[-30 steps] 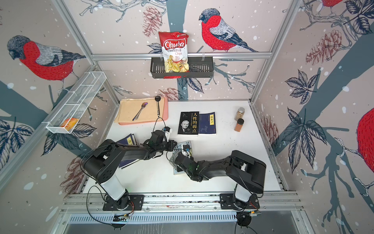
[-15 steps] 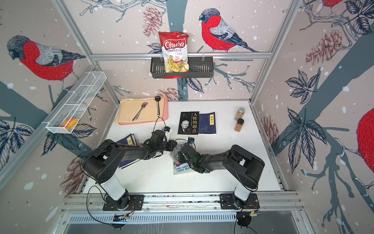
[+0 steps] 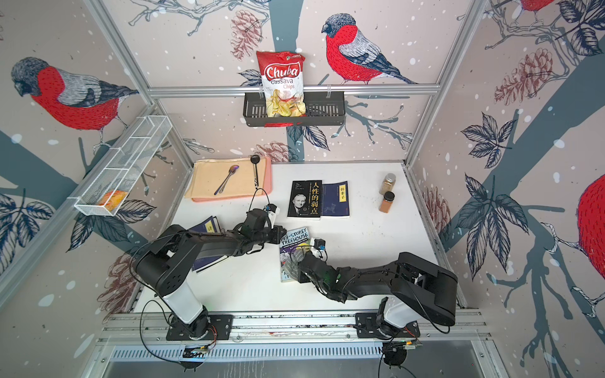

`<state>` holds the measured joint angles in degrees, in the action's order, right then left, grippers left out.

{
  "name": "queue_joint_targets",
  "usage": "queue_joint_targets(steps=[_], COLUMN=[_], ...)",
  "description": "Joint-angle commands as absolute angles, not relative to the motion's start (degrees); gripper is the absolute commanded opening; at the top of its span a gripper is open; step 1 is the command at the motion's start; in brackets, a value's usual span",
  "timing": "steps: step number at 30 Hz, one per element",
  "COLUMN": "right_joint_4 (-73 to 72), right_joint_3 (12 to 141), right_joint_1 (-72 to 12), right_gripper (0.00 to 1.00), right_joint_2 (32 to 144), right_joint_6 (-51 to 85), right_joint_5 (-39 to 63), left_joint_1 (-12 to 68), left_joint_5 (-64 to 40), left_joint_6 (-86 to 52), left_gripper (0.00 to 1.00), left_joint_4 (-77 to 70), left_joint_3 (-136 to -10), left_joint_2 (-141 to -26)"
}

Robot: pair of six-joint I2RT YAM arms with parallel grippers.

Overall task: Wipe the cover of the book
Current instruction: Wipe the dirt from the cover of the book.

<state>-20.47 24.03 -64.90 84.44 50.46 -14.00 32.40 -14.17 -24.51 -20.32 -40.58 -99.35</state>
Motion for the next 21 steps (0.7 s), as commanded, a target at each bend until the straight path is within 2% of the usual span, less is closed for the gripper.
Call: queue_joint_targets(steps=[1, 4, 7, 16, 21], right_joint_4=[-1.17, -4.04, -3.74, 2.85, 4.64], right_joint_3=[26.13, 32.46, 35.27, 20.18, 19.86], right_joint_1=[-58.18, -52.66, -52.05, -60.32, -62.33], right_gripper=[0.12, 0.11, 0.10, 0.12, 0.13], right_joint_2=[90.24, 97.70, 101.07, 85.93, 82.50], right_joint_6=[45.13, 38.59, 36.87, 49.74, 51.91], right_joint_5=[-15.16, -13.72, -12.54, -14.93, -14.44], left_joint_1=[32.25, 32.17, 32.15, 31.49, 31.46], left_joint_5=[-9.95, -9.49, -9.41, -9.49, -9.49], left_joint_6=[-22.69, -22.33, -22.38, -21.51, -21.25], left_gripper=[0.00, 0.00, 0.00, 0.00, 0.00], left_joint_4=[-4.79, -4.31, -4.41, -4.40, -4.10], left_joint_3=[-39.74, -39.73, -39.71, -40.93, -41.48], left_joint_2=[-100.41, -100.39, -100.34, -102.06, -102.41])
